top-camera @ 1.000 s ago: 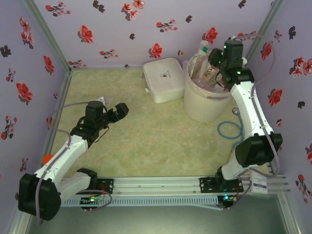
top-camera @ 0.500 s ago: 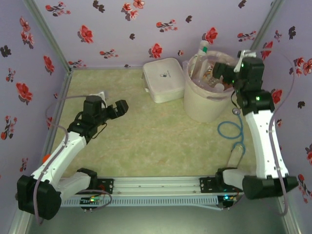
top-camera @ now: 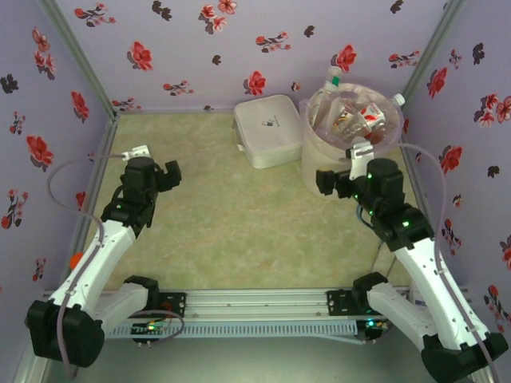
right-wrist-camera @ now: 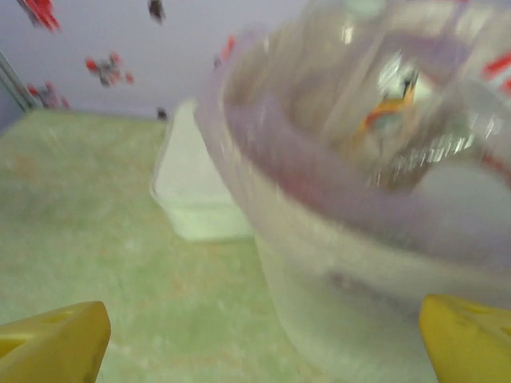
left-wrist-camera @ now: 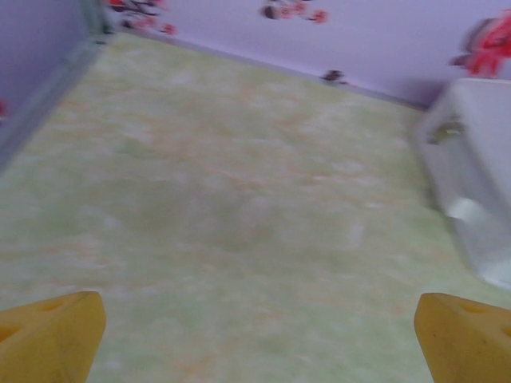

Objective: Put the plastic bottles in the bin

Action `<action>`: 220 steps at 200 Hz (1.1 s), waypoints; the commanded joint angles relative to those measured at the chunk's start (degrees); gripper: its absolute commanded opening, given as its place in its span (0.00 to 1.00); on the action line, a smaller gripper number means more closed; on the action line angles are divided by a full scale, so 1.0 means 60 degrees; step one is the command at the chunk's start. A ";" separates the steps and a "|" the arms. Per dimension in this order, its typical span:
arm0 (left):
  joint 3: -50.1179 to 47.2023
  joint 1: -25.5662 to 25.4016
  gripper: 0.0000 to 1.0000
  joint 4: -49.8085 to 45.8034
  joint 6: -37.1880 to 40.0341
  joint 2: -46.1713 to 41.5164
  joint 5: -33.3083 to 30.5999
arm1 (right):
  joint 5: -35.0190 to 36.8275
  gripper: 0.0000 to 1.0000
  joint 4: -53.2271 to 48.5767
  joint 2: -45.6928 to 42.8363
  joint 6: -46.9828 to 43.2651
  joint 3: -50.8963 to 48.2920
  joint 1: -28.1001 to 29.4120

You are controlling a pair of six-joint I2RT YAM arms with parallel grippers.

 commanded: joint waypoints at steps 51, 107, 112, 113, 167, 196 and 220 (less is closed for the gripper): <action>-0.2230 0.1171 1.00 0.3686 0.2647 0.0764 -0.0939 | 0.4370 1.00 0.3200 -0.0337 -0.0018 -0.4017 -0.0114; -0.2827 0.1820 1.00 0.6800 0.3001 0.2722 -0.0150 | 0.3966 1.00 0.6871 0.0923 0.0477 -0.5697 -0.1399; -0.2837 0.1837 1.00 0.6996 0.2998 0.2924 -0.0141 | 0.3968 1.00 0.7120 0.1079 0.0418 -0.5788 -0.1472; -0.2837 0.1845 1.00 0.7036 0.3000 0.2963 -0.0145 | 0.3968 0.99 0.7176 0.1110 0.0405 -0.5812 -0.1493; -0.2406 0.2259 1.00 0.7757 0.2768 0.4390 0.0667 | 0.3756 0.99 1.0340 0.2988 0.0718 -0.6452 -0.1991; -0.2867 0.2308 1.00 0.9403 0.2767 0.5003 0.1447 | 0.3724 0.99 1.1563 0.4094 0.0356 -0.6203 -0.2087; -0.3160 0.2337 1.00 0.9933 0.2720 0.5046 0.1507 | 0.3638 0.99 1.2378 0.4903 0.0134 -0.5993 -0.2141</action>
